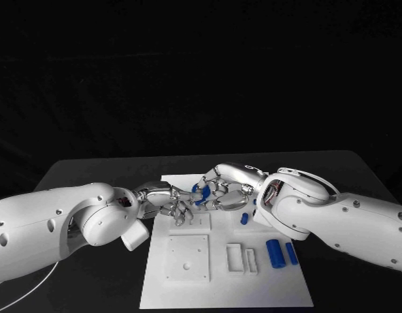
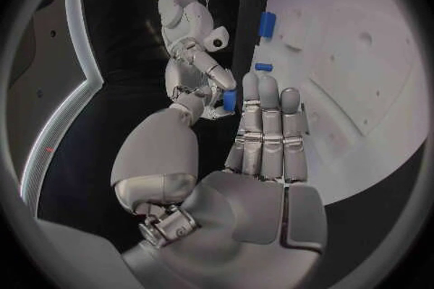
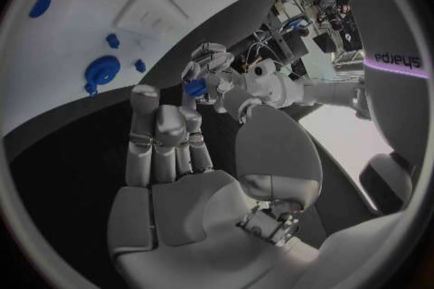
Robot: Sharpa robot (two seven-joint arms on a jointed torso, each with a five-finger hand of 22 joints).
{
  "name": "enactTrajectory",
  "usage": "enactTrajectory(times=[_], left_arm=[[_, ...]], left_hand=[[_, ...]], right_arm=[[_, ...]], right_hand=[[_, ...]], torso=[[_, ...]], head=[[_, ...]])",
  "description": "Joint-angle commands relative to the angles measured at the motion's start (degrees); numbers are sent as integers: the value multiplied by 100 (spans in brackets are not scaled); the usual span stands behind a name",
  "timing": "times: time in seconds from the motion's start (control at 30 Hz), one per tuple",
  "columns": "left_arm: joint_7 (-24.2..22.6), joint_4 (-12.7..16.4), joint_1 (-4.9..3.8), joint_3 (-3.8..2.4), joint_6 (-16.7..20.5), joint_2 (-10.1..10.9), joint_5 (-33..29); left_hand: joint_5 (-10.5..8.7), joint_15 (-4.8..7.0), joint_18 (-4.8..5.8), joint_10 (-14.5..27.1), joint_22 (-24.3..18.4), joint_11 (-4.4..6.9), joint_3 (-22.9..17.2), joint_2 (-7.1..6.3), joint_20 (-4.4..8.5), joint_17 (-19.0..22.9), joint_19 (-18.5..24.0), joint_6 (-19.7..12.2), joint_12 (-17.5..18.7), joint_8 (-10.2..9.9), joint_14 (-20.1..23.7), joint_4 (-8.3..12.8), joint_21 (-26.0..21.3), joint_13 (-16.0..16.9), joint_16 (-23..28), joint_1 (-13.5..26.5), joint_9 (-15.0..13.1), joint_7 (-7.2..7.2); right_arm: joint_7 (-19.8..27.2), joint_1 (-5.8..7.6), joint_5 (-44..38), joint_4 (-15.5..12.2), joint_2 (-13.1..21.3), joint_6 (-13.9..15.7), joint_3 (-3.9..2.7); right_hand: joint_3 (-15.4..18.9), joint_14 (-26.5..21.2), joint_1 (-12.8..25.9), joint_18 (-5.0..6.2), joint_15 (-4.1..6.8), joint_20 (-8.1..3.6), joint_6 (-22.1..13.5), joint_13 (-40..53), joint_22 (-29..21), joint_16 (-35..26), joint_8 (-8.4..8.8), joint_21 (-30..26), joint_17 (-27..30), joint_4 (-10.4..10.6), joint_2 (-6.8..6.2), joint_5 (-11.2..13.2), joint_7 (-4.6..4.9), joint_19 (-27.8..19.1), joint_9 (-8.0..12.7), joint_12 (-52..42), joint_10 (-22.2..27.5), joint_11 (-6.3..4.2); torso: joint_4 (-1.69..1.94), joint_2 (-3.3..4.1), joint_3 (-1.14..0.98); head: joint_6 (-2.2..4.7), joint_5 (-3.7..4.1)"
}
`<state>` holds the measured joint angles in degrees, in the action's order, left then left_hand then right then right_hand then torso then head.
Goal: Assemble the parts on the task board
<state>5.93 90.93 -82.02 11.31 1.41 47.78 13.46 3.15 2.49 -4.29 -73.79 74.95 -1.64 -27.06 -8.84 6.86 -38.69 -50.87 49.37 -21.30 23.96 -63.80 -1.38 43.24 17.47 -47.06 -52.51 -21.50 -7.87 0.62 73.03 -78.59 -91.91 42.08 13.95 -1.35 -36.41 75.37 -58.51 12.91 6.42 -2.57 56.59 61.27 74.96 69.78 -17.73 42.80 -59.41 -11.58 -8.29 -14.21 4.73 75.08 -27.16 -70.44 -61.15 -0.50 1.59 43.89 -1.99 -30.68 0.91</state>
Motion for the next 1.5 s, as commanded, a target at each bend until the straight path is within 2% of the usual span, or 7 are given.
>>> enactTrajectory(times=[0.03, 0.47, 0.63, 1.07, 1.37, 1.43, 1.5], left_arm=[[-114, 16, -1, -2, -125, -8, -129], [-119, 21, -1, -2, -206, 3, -245], [-116, 13, -1, -2, -203, 1, -257], [-119, 0, -1, -2, -207, 3, -263], [-179, -6, -1, -2, -157, 26, -267], [-185, -9, -1, -2, -161, 30, -267], [-190, -7, -1, -2, -167, 38, -267]], left_hand=[[-27, -4, 41, 42, 38, -1, 58, 130, 115, 24, 40, 53, 26, 22, 45, 25, -9, 10, 11, 1, 0, 17], [46, -13, 52, 89, 6, -7, 87, 593, 104, 140, 97, 214, 152, 44, 68, 353, 14, 8, -36, -199, 7, 47], [245, -19, 67, 63, -13, -5, 39, 807, 99, 201, 109, 295, 204, 44, 78, 682, 38, 16, -75, -273, 19, 66], [280, -15, 78, -3, -59, 9, -62, 939, 104, 292, 102, 390, 260, 33, 77, 1057, 69, 38, -141, -196, 40, 90], [330, -7, 90, -117, -85, 46, -215, 1205, 108, 344, 91, 524, 266, 68, 65, 1320, 106, 70, -204, -184, 34, 135], [5, 12, 79, -180, -103, 75, -473, 1187, 126, 355, 62, 593, 259, 87, 39, 1347, 122, 86, -243, -271, 30, 167], [-14, 21, 96, -228, -118, 84, -746, 1102, 133, 374, 31, 644, 271, 85, 17, 1235, 154, 99, -290, -218, 37, 174]], right_arm=[[-7, -5, -84, -13, -4, -118, -2], [-11, -8, -96, -5, -37, -126, -2], [-17, -15, -98, 5, -66, -127, -2], [-24, -15, -108, -15, -63, -171, -2], [-42, -15, -119, 9, -40, -195, -1], [-43, -15, -119, 10, -32, -196, -1], [-44, -15, -119, 15, -29, -194, -1]], right_hand=[[37, 1, 45, 209, 42, -7, 71, 6, 90, -21, -6, 15, -5, -13, 6, -33, 110, -21, -5, 36, 36, -10], [45, 1, 44, 209, 42, -7, 71, 6, 90, -23, -5, 14, -6, -23, 13, -41, 110, -22, -6, 37, 37, -10], [47, 1, 45, 209, 42, -7, 70, 6, 90, -23, -5, 14, -6, -24, 15, -42, 110, -22, -6, 37, 37, -9], [53, 1, 49, 209, 42, -7, 70, 7, 89, -24, -4, 13, -6, -27, 19, -44, 110, -22, -6, 37, 37, -9], [57, 1, 50, 209, 42, -6, 69, 7, 89, -24, -4, 13, -6, -30, 21, -44, 111, -23, -6, 37, 37, -9], [58, 1, 50, 209, 41, -6, 69, 7, 89, -25, -4, 12, -6, -31, 21, -44, 111, -23, -6, 37, 38, -9], [59, 1, 50, 209, 41, -6, 69, 7, 89, -25, -3, 12, -6, -33, 21, -44, 111, -23, -6, 37, 38, -9]], torso=[[7, -3, 0], [-4, -1, 2], [0, 1, 3], [-1, -2, 0], [-4, -3, -2], [-3, -4, -1], [-1, -4, 1]], head=[[-4, -4], [-10, -2], [-17, 13], [-35, -7], [-44, -18], [-46, -14], [-46, -12]])
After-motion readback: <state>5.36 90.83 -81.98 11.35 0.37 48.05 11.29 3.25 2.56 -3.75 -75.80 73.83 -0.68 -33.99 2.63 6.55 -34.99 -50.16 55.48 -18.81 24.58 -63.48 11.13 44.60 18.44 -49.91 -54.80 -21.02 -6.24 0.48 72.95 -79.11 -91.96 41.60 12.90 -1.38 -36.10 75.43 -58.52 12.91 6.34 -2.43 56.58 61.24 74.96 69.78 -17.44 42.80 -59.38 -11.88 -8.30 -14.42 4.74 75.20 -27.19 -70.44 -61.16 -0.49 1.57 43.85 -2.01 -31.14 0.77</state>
